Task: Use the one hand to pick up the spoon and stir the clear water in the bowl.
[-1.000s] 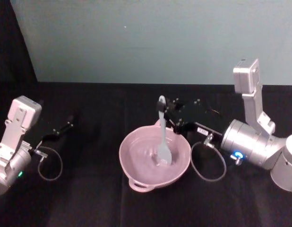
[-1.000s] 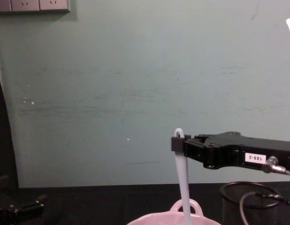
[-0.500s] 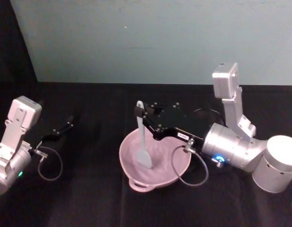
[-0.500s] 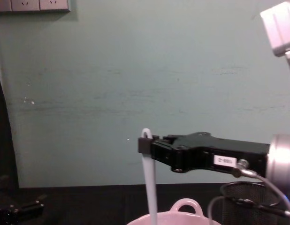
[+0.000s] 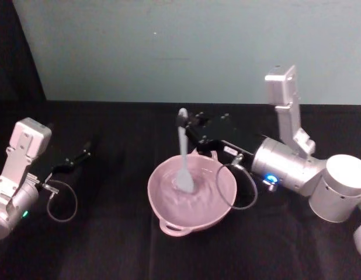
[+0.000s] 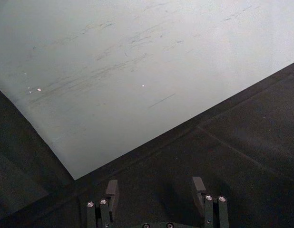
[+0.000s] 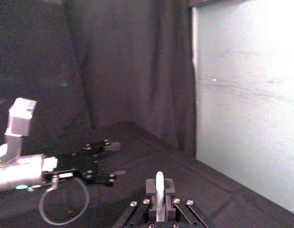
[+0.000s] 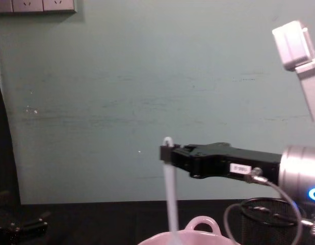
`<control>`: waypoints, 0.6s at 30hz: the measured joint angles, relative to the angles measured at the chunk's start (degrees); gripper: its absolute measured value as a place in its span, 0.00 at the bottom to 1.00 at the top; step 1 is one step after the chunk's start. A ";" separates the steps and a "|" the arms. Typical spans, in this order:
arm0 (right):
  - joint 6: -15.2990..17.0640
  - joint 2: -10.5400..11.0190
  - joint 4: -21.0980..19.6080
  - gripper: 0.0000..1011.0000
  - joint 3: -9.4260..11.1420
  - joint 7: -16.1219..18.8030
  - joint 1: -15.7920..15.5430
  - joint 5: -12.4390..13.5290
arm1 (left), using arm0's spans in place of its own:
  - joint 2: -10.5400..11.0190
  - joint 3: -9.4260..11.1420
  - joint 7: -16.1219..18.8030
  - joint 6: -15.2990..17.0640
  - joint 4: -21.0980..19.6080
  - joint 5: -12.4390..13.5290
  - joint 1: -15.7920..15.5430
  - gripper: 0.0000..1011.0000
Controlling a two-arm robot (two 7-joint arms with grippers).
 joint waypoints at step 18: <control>4.13 6.62 -10.96 0.11 1.91 -4.29 -4.91 -5.58 | 0.00 0.00 0.00 0.00 0.00 0.00 0.00 0.99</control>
